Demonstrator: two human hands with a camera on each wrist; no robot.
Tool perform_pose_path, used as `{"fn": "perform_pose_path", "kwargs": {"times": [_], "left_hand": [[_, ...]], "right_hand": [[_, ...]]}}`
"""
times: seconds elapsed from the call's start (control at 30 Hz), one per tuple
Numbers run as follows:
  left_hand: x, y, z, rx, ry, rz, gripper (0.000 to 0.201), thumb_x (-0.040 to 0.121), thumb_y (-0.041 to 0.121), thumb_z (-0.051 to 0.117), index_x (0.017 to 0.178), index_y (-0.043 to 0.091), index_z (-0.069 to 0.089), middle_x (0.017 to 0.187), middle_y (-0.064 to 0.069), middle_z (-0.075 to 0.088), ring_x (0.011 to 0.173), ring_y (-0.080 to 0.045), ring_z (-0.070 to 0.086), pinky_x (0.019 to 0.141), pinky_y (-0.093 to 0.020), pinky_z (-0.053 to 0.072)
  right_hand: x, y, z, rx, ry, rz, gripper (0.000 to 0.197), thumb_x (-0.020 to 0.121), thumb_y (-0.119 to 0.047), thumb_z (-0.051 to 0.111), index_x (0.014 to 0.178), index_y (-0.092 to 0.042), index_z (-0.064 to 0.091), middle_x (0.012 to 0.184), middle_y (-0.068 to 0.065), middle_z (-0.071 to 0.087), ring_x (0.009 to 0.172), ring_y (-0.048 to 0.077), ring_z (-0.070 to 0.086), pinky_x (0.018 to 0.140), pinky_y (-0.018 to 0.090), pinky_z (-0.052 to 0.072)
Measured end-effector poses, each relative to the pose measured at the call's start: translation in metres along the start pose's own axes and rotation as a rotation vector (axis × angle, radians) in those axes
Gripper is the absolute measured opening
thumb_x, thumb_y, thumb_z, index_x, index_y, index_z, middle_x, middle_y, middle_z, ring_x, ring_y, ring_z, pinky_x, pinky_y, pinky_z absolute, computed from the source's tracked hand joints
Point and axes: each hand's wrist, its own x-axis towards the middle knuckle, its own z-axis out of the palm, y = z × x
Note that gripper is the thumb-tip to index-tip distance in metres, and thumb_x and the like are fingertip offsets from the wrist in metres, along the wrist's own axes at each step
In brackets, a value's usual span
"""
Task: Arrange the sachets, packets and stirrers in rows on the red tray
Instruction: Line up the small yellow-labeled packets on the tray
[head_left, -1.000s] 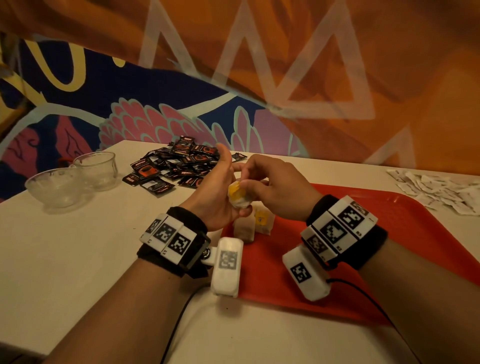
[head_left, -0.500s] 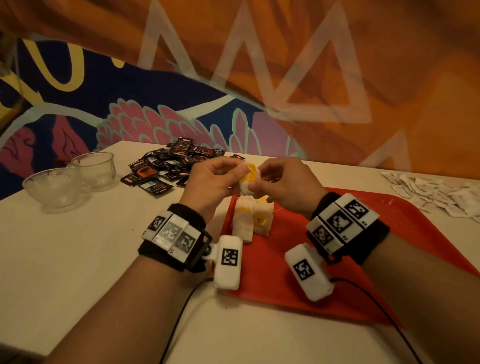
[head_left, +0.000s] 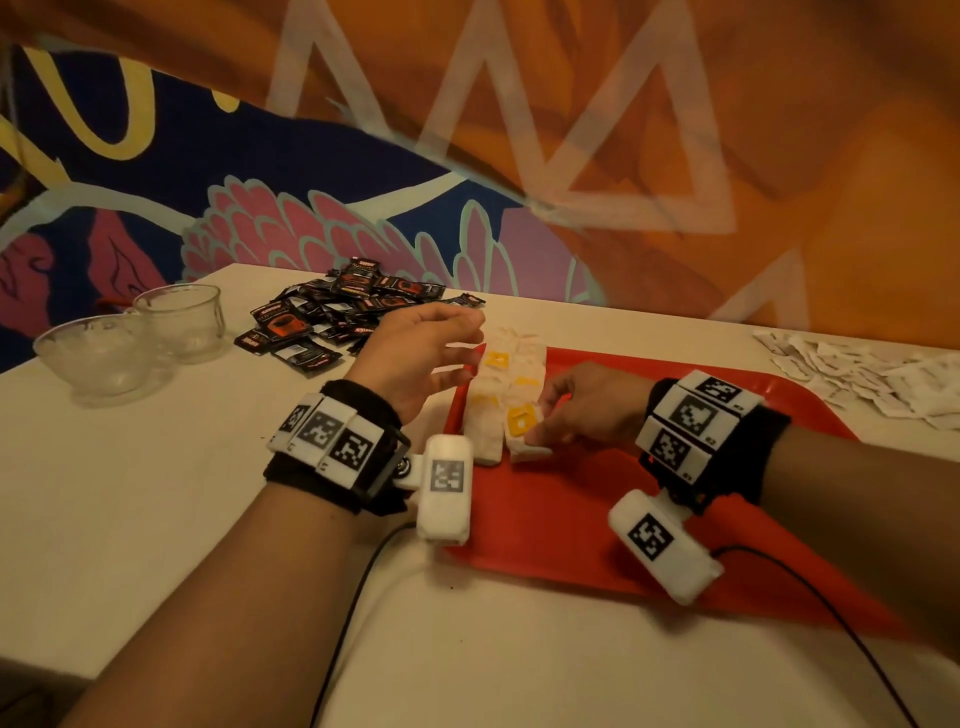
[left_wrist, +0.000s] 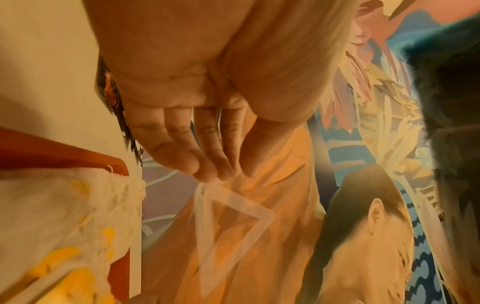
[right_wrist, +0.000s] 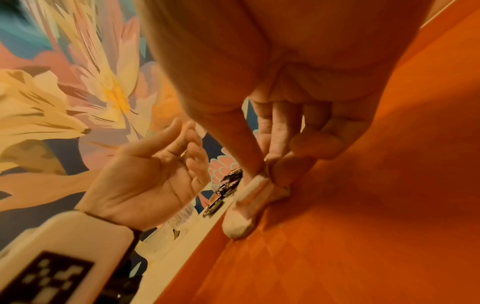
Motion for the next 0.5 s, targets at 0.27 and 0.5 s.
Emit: {"fn": "perform_pose_path", "kwargs": {"times": [0.27,0.5], "left_hand": [[0.001,-0.002,0.0,0.009,0.002,-0.011,0.008,0.093,0.019,0.068,0.099,0.014,0.068,0.086,-0.001,0.067,0.069,-0.012,0.064,0.059,-0.023,0.051],[0.001,-0.002,-0.001,0.019,0.004,-0.009,0.006,0.093,0.018,0.068,0.098,0.015,0.069,0.087,-0.001,0.068,0.069,-0.011,0.065,0.06,-0.023,0.051]], "right_hand": [[0.001,-0.004,0.009,-0.055,0.068,-0.005,0.038,0.072,-0.016,0.087,0.084,-0.016,0.052,0.081,0.008,0.065,0.066,0.019,0.061,0.058,0.029,0.05],[-0.002,-0.012,0.01,-0.225,0.111,-0.045,0.041,0.07,-0.026,0.089,0.083,-0.018,0.051,0.087,0.008,0.071,0.081,0.024,0.071,0.079,0.04,0.058]]}}
